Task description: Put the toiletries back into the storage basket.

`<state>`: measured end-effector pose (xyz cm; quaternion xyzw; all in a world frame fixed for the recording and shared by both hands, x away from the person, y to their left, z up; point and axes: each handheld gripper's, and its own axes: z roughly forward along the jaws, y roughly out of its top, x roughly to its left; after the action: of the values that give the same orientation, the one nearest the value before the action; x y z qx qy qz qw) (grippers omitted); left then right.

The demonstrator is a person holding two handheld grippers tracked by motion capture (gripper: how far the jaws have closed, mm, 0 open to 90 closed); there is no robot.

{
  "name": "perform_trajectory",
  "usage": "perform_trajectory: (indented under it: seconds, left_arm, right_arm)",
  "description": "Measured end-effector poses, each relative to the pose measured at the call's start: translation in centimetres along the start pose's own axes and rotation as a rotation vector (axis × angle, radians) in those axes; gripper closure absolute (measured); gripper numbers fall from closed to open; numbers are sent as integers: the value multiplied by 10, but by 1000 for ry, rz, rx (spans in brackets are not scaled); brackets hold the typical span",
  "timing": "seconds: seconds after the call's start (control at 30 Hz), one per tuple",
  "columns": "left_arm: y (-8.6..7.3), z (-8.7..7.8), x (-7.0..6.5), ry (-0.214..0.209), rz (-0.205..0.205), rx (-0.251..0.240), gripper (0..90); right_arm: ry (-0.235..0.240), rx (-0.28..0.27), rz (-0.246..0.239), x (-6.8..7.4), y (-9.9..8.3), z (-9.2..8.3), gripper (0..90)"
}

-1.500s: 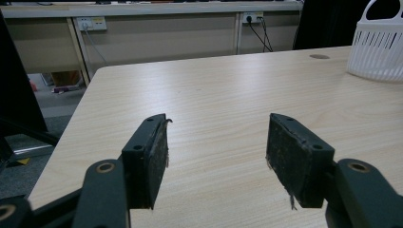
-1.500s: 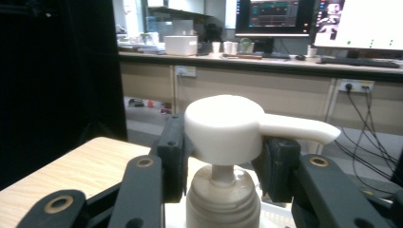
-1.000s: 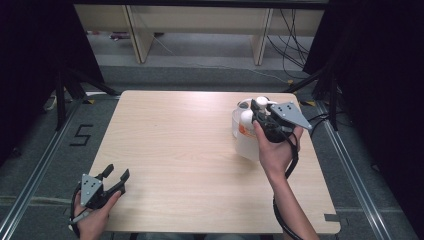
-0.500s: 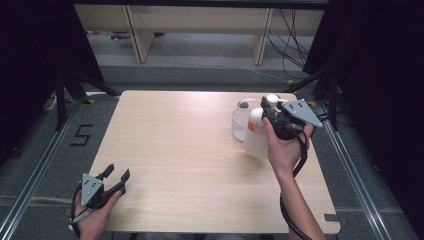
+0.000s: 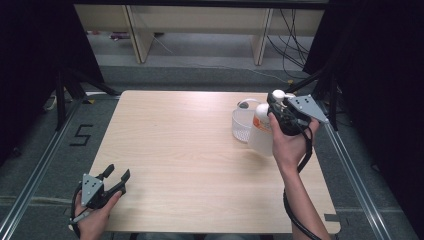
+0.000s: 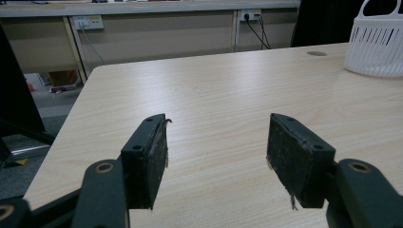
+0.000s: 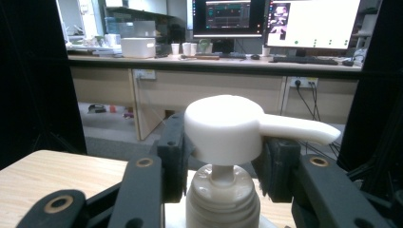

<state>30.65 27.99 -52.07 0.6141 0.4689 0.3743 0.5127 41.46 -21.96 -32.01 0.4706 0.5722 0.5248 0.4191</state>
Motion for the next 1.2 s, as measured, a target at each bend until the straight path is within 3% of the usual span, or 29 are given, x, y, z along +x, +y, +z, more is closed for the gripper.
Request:
perform_trajectory:
  seconds: [1.2]
  left_arm:
    - [0, 0, -1, -7, 1, 0, 384]
  right_arm:
    - [-29, -51, -2, -10, 33, 16, 600]
